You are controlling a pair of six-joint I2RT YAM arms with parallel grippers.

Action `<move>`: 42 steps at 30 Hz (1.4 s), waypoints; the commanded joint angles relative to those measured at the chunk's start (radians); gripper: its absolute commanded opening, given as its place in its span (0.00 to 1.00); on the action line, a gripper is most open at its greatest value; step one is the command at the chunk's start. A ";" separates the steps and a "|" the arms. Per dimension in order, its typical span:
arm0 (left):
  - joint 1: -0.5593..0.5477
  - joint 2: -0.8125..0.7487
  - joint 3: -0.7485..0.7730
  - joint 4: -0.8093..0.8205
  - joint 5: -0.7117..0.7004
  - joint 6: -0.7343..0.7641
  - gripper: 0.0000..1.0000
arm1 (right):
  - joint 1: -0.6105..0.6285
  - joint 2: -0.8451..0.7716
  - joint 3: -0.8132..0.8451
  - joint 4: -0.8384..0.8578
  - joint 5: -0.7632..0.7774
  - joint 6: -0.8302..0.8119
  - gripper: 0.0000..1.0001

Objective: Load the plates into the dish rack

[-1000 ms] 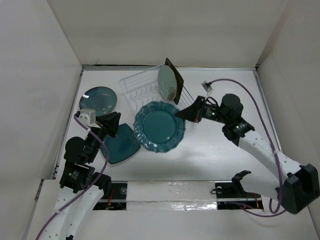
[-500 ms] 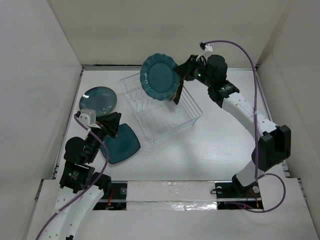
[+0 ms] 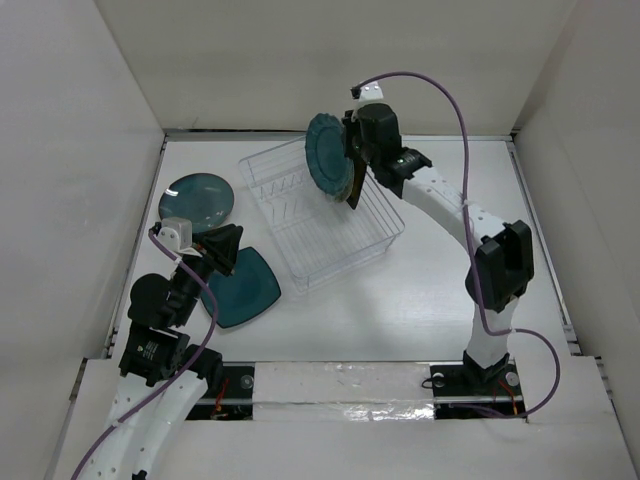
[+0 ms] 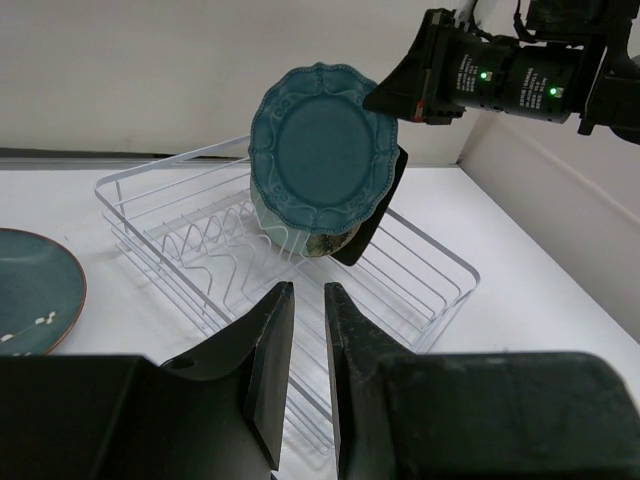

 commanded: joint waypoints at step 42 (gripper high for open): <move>-0.005 -0.026 0.014 0.042 0.008 0.003 0.16 | 0.298 -0.072 0.016 0.067 0.371 -0.161 0.68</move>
